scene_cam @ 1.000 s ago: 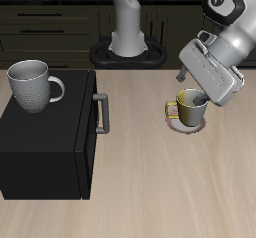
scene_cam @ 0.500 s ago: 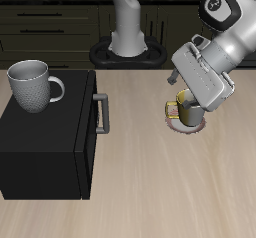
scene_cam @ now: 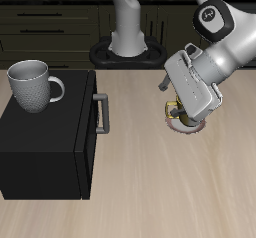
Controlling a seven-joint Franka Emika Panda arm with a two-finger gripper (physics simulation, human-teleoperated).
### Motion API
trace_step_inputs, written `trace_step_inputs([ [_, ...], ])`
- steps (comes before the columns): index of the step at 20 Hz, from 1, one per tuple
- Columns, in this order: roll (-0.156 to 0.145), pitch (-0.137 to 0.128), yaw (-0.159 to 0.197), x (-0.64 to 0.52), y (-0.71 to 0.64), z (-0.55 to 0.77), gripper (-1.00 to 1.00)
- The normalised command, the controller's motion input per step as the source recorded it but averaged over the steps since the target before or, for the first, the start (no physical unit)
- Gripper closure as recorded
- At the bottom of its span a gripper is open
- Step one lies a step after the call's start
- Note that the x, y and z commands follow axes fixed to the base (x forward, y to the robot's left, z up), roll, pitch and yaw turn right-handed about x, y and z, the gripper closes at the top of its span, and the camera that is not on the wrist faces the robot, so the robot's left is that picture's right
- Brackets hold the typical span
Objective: Open the microwave
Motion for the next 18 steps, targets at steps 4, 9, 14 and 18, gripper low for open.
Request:
trace_step_inputs([
  [4, -0.031, 0.023, -0.028, 0.02, -0.14, -0.03, -1.00],
  [9, -0.016, 0.031, -0.038, 0.04, -0.19, -0.03, -1.00],
  [14, -0.046, 0.025, -0.025, 0.02, -0.28, -0.09, -1.00],
  [18, -0.054, 0.044, -0.038, -0.05, -0.40, -0.14, -1.00],
])
